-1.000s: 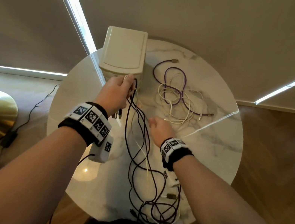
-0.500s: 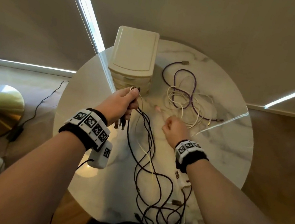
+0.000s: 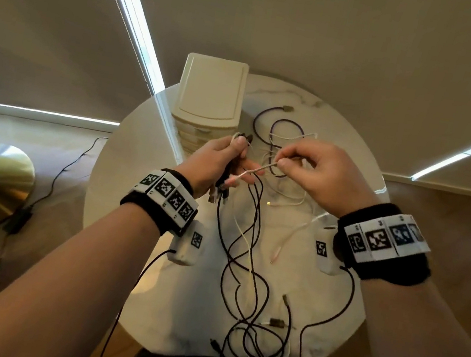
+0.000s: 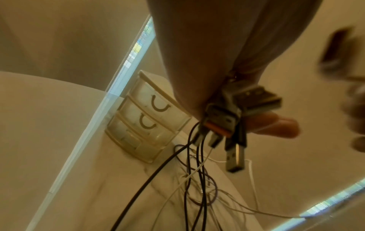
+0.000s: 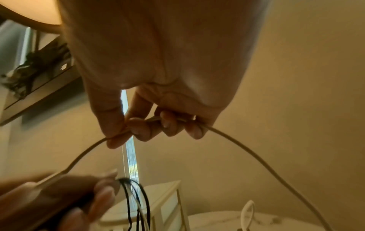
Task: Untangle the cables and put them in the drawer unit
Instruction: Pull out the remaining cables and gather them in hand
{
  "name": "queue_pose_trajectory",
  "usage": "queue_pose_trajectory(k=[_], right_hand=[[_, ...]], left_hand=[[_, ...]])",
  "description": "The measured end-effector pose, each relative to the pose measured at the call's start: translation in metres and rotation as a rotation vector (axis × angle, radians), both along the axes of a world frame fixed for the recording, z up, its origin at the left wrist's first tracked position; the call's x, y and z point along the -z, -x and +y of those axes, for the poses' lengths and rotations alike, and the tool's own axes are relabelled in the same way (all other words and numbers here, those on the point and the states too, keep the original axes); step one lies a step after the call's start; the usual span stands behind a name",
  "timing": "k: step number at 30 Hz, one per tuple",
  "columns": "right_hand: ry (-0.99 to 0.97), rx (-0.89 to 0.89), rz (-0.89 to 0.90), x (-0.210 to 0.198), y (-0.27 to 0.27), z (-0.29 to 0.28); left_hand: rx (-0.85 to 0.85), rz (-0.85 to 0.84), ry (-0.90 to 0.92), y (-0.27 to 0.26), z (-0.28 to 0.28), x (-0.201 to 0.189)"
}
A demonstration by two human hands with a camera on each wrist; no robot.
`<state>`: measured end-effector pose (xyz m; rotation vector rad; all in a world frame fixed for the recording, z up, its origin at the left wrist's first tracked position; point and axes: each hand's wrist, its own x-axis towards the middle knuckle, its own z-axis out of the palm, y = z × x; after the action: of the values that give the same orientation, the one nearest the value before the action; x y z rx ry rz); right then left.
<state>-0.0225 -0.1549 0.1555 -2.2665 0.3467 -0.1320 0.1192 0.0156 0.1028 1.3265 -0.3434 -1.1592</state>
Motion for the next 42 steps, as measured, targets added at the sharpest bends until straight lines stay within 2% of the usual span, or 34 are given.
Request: queue_pose_trajectory(k=[3, 5, 11, 17, 21, 24, 28, 30, 32, 35, 38, 42], right_hand=[[0.098, -0.072, 0.026, 0.008, -0.007, 0.000], [0.103, -0.095, 0.053, 0.007, -0.011, -0.003], [0.032, -0.189, 0.161, -0.001, -0.010, -0.012], [-0.081, -0.145, 0.170, -0.006, -0.003, -0.018], [0.061, -0.204, 0.229, 0.009, -0.012, -0.007], [-0.057, -0.063, 0.160, 0.021, -0.017, 0.001], [-0.194, 0.101, 0.084, 0.027, -0.011, -0.014], [-0.161, 0.164, 0.080, 0.035, -0.006, -0.026], [-0.129, 0.240, 0.109, 0.058, 0.003, -0.038], [-0.032, 0.258, 0.306, 0.111, 0.022, -0.046], [0.081, 0.233, 0.466, 0.155, 0.035, -0.044], [0.080, 0.289, 0.498, 0.160, 0.029, -0.053]], left_hand=[[0.184, -0.080, -0.040, 0.013, -0.008, -0.007], [0.234, -0.085, -0.070, 0.019, -0.008, -0.008], [0.187, -0.036, -0.102, 0.020, -0.001, -0.007], [0.197, 0.040, -0.101, 0.018, 0.003, -0.007], [0.178, 0.060, -0.098, 0.024, -0.003, -0.005], [0.150, 0.096, -0.099, 0.027, -0.010, -0.004], [0.225, -0.085, -0.132, 0.023, -0.001, -0.002], [0.128, -0.090, -0.077, 0.017, 0.004, -0.002], [-0.042, -0.039, -0.017, 0.010, 0.007, -0.002], [-0.235, 0.026, 0.036, 0.004, 0.006, -0.003], [-0.337, 0.061, 0.090, 0.002, 0.005, -0.006], [-0.452, 0.093, 0.132, -0.002, 0.007, -0.007]])
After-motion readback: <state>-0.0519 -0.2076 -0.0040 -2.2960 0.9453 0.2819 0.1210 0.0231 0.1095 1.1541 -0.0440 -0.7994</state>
